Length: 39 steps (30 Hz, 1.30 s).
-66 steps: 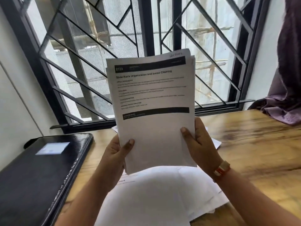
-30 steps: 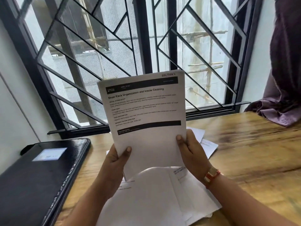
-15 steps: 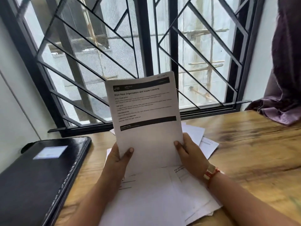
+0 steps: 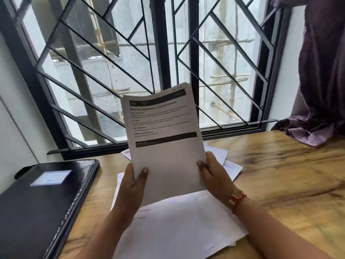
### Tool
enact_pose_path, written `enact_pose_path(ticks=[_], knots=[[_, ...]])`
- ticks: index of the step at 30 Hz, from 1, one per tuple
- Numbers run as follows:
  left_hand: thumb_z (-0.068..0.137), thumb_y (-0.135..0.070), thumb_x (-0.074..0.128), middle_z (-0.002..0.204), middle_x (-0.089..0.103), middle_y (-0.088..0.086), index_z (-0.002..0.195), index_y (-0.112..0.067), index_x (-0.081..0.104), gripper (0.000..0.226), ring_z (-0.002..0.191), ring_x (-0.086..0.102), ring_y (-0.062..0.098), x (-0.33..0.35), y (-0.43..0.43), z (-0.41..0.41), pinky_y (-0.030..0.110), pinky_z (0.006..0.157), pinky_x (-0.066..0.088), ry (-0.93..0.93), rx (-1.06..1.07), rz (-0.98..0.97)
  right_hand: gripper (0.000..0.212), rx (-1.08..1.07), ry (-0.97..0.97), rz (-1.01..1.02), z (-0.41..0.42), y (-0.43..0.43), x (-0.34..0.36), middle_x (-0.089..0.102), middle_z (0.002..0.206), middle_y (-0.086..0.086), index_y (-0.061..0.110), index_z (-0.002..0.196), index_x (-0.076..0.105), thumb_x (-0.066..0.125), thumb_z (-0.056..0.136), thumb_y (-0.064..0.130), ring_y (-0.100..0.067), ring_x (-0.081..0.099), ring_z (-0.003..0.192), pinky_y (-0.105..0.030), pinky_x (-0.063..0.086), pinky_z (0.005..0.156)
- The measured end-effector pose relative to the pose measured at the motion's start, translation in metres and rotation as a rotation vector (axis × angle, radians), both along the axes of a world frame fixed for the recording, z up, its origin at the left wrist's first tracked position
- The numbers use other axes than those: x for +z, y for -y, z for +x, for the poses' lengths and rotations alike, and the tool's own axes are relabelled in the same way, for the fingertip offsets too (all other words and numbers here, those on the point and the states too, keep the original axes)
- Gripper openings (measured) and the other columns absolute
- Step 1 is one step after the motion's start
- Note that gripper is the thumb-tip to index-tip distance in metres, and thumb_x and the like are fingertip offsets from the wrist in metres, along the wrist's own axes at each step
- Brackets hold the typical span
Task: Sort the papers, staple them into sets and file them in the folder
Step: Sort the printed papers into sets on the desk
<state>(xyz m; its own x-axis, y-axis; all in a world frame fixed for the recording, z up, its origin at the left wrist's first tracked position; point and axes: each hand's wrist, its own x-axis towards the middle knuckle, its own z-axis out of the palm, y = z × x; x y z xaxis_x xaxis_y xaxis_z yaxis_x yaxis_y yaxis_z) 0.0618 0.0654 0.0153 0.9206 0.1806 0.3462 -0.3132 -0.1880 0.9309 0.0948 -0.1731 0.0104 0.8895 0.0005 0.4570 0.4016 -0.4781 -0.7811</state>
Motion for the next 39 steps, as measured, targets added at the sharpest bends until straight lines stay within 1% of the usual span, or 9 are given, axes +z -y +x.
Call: enact_pose_path(ticks=[4, 7, 15, 19, 21, 24, 30, 34, 39], knots=[[0.097, -0.039, 0.055, 0.101, 0.065, -0.004, 0.106, -0.023, 0.05, 0.019, 0.094, 0.065, 0.02, 0.009, 0.011, -0.012, 0.046, 0.081, 0.056, 0.015, 0.091, 0.049, 0.016, 0.001, -0.043, 0.012, -0.009, 0.005, 0.011, 0.053, 0.075, 0.001, 0.014, 0.086, 0.041, 0.047, 0.101, 0.01, -0.006, 0.05, 0.063, -0.029, 0.044, 0.06], [0.088, -0.052, 0.045, 0.104, 0.066, -0.005, 0.113, -0.023, 0.047, 0.038, 0.093, 0.065, 0.018, 0.02, 0.027, -0.029, 0.045, 0.079, 0.055, 0.02, 0.128, 0.048, 0.009, -0.016, -0.099, -0.007, -0.026, 0.016, 0.023, 0.058, 0.082, -0.006, 0.012, 0.093, 0.043, 0.046, 0.101, 0.011, -0.017, 0.056, 0.071, -0.027, 0.043, 0.061], [0.104, -0.016, 0.045, 0.1, 0.066, -0.008, 0.102, -0.028, 0.053, 0.015, 0.09, 0.064, 0.013, 0.034, 0.136, -0.057, 0.039, 0.075, 0.053, -0.047, -0.109, 0.184, 0.017, -0.199, -0.257, -0.177, -0.088, 0.144, 0.052, 0.066, 0.1, -0.011, 0.01, 0.114, 0.05, 0.045, 0.102, 0.021, -0.032, 0.063, 0.089, -0.042, 0.052, 0.075], [0.094, -0.014, 0.054, 0.096, 0.073, 0.004, 0.098, -0.022, 0.062, 0.011, 0.09, 0.071, 0.024, 0.025, 0.234, -0.067, 0.052, 0.078, 0.06, -0.196, -0.301, 0.147, 0.021, -0.35, -0.387, -0.302, -0.127, 0.241, 0.059, 0.064, 0.113, -0.01, 0.012, 0.12, 0.052, 0.047, 0.101, 0.02, -0.029, 0.06, 0.099, -0.033, 0.043, 0.076], [0.096, -0.008, 0.055, 0.1, 0.074, 0.008, 0.103, -0.011, 0.067, 0.014, 0.09, 0.072, 0.023, 0.019, 0.284, -0.073, 0.043, 0.074, 0.062, -0.251, -0.386, 0.095, 0.014, -0.423, -0.475, -0.361, -0.143, 0.287, 0.057, 0.061, 0.115, -0.009, 0.014, 0.112, 0.051, 0.047, 0.1, 0.021, -0.028, 0.057, 0.102, -0.03, 0.037, 0.076], [0.099, -0.01, 0.058, 0.097, 0.073, 0.008, 0.105, -0.005, 0.067, 0.012, 0.086, 0.071, 0.022, 0.011, 0.343, -0.079, 0.03, 0.064, 0.061, -0.293, -0.424, 0.079, 0.028, -0.512, -0.562, -0.386, -0.152, 0.346, 0.049, 0.057, 0.132, -0.016, 0.006, 0.126, 0.051, 0.048, 0.101, 0.02, -0.031, 0.054, 0.117, -0.03, 0.038, 0.087], [0.077, -0.041, 0.064, 0.096, 0.073, 0.007, 0.093, -0.014, 0.066, 0.031, 0.091, 0.071, 0.028, -0.034, 0.433, -0.035, 0.056, 0.08, 0.06, -0.413, -0.455, 0.098, 0.034, -0.608, -0.644, -0.432, -0.142, 0.424, 0.029, 0.055, 0.134, -0.019, 0.002, 0.129, 0.05, 0.048, 0.1, 0.02, -0.033, 0.053, 0.122, -0.032, 0.04, 0.097], [0.094, -0.024, 0.063, 0.089, 0.065, 0.001, 0.081, -0.016, 0.057, 0.015, 0.094, 0.067, 0.028, -0.031, 0.468, -0.029, 0.046, 0.086, 0.058, -0.469, -0.468, 0.185, 0.036, -0.625, -0.678, -0.46, -0.125, 0.464, 0.016, 0.055, 0.136, -0.016, 0.007, 0.131, 0.049, 0.05, 0.101, 0.026, -0.032, 0.053, 0.123, -0.037, 0.041, 0.103], [0.092, -0.006, 0.067, 0.085, 0.068, 0.005, 0.086, -0.01, 0.063, 0.008, 0.062, 0.07, 0.019, -0.024, 0.485, -0.032, 0.047, 0.076, 0.063, -0.55, -0.499, 0.153, 0.038, -0.671, -0.662, -0.573, -0.113, 0.494, 0.013, 0.059, 0.132, -0.016, 0.009, 0.128, 0.056, 0.056, 0.098, 0.033, -0.032, 0.056, 0.12, -0.035, 0.044, 0.1]])
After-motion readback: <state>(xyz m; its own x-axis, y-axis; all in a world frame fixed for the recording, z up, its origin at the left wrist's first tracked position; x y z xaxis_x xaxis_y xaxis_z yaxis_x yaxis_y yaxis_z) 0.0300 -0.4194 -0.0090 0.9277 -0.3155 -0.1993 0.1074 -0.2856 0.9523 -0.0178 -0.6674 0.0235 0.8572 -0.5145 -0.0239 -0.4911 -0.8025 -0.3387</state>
